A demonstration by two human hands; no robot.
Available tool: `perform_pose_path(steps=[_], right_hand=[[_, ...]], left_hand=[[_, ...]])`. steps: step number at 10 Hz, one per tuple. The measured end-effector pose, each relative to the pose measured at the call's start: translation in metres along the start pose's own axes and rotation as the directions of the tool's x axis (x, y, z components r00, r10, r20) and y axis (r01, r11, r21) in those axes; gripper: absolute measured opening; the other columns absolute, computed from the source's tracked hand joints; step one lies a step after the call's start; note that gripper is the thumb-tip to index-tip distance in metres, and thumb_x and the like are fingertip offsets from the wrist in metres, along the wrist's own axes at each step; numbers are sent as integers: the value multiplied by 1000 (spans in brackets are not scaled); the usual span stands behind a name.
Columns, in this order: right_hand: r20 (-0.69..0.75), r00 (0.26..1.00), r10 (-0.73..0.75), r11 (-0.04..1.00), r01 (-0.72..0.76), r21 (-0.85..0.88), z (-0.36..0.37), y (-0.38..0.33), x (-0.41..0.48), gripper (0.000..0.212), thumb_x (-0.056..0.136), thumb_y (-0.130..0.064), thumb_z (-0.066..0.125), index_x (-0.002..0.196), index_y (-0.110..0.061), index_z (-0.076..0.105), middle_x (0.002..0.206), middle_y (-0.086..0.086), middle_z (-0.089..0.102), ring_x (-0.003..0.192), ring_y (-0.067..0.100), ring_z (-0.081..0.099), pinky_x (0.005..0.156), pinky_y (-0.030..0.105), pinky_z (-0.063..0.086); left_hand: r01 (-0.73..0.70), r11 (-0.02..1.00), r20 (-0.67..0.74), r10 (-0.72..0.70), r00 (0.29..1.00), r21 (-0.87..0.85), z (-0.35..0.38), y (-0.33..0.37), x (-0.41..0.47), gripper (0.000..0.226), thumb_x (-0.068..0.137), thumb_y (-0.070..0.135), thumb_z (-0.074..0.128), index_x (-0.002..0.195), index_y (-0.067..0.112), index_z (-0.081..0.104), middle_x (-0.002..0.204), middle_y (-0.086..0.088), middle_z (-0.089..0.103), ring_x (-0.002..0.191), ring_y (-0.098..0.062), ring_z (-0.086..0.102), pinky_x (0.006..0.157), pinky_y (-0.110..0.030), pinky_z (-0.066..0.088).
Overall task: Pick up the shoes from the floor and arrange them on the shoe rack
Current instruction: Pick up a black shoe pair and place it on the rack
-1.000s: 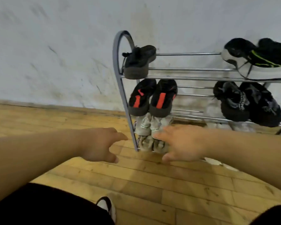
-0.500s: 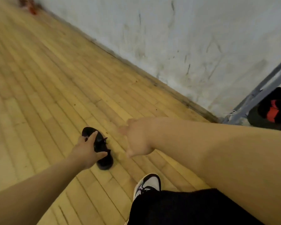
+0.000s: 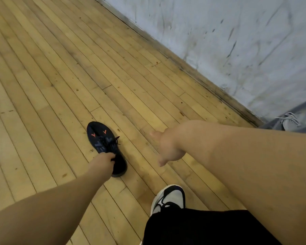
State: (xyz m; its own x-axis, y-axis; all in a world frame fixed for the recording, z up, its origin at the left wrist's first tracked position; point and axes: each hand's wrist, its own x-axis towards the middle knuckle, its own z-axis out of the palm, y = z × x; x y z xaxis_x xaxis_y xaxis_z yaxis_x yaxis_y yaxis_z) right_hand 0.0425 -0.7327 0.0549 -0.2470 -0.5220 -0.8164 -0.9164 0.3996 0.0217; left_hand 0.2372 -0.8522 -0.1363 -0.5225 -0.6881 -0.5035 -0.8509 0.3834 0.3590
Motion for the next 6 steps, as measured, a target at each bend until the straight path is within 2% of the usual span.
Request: perform_pose_path(steps=[1,2,3,4,5,6], right_hand=[[39,998,57,995,-60,85,-11,3,-9,103,96,-41,68,163,-29,-9,162,16,35,135,42,49,106,52,48],[-35,999,24,989,-19,147,-14,6,-26,99,96,-41,68,163,-30,-5,159,14,41,130,38,53,105,50,50],[-104,993,55,968,-27,251,-9,18,-42,108,91,-50,69,160,-41,-13,164,10,35,138,36,48,109,53,45],[-202,978,60,920,24,390,-13,29,-79,118,81,-62,73,159,-45,-14,169,4,25,149,31,35,116,52,37],[-363,930,54,890,120,439,-23,43,-140,122,77,-61,79,160,-46,-9,169,-3,25,147,23,36,118,41,35],[-529,846,67,902,175,394,-21,67,-221,117,79,-51,82,160,-50,-3,157,-11,41,128,13,51,106,28,43]], left_hand=[[-33,994,-50,28,998,-101,-4,-2,-12,28,104,21,50,127,23,67,108,5,61,107,-21,62,88,-32,52],[-100,960,-115,72,991,-262,-21,19,-31,30,104,19,51,129,24,66,122,3,60,118,-22,59,99,-34,48],[-136,859,-181,52,982,-494,-53,52,-56,26,104,22,54,125,26,68,119,2,66,112,-22,63,98,-39,53],[-255,711,-222,141,965,-656,-95,98,-94,16,102,26,59,100,31,73,96,3,74,94,-20,70,85,-43,60],[-393,550,-240,331,913,-737,-134,156,-147,14,101,23,61,100,27,75,94,-1,78,92,-20,74,89,-44,60],[-493,396,-270,498,824,-775,-165,217,-202,15,101,20,62,99,26,76,92,-7,79,93,-31,75,86,-48,61]])
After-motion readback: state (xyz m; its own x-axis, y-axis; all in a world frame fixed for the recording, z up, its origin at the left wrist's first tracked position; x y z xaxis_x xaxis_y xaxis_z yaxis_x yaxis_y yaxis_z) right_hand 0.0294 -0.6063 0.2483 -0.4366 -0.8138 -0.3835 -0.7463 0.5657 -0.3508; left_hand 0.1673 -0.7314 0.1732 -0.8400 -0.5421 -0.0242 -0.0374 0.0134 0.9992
